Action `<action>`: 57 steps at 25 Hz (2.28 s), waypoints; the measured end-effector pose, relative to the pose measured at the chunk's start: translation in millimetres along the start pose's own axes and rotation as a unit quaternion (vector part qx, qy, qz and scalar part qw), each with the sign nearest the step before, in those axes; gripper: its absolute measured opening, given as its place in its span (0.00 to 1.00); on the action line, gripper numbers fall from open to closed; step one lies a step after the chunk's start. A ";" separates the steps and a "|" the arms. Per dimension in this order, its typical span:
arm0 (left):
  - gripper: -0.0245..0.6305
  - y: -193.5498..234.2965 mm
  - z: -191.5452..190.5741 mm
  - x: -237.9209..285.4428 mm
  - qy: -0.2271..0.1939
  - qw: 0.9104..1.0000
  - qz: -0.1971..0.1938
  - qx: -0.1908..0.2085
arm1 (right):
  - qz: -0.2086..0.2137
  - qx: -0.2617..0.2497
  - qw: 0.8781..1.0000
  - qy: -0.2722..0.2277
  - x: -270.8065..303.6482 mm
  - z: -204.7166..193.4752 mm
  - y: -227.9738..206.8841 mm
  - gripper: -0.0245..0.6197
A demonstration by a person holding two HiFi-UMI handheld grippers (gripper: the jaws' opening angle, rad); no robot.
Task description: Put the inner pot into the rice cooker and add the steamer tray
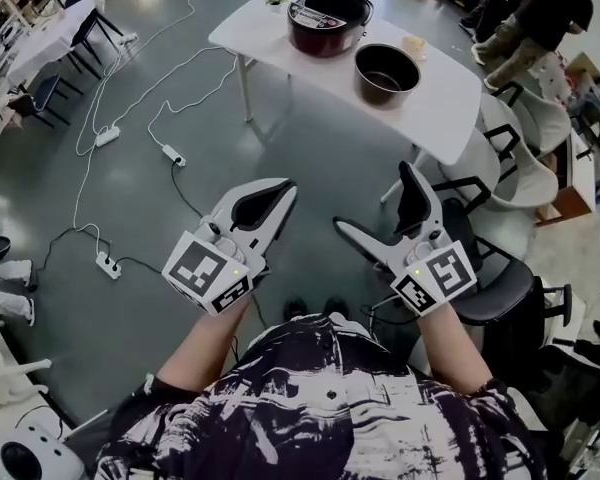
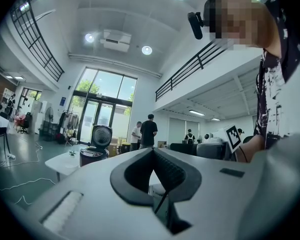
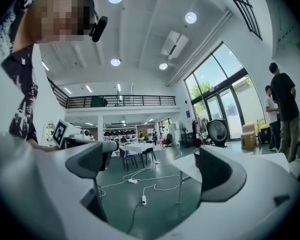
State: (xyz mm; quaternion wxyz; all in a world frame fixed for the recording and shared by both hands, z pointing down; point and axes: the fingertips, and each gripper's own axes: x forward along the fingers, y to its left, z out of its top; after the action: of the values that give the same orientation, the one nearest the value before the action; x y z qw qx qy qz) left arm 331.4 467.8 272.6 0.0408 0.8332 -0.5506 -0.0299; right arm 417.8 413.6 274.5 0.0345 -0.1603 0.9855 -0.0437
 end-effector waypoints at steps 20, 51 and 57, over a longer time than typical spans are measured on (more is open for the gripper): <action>0.04 107.2 -4.5 65.6 0.012 1.000 0.009 0.007 | 0.013 0.003 1.000 0.004 97.7 -16.6 -70.9 0.89; 0.04 397.6 17.7 166.8 0.035 0.998 -0.058 0.002 | -0.012 -0.002 0.999 0.036 383.2 -34.6 -173.0 0.89; 0.04 457.8 16.0 165.8 0.041 0.994 -0.105 -0.004 | -0.071 0.004 0.997 0.037 427.6 -44.2 -171.5 0.89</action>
State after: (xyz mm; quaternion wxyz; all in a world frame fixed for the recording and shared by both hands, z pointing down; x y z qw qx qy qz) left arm -24.0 136.0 302.1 0.0634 0.8869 -0.4576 -0.0019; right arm 63.2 118.5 312.1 -0.0050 -0.2283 0.9720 -0.0559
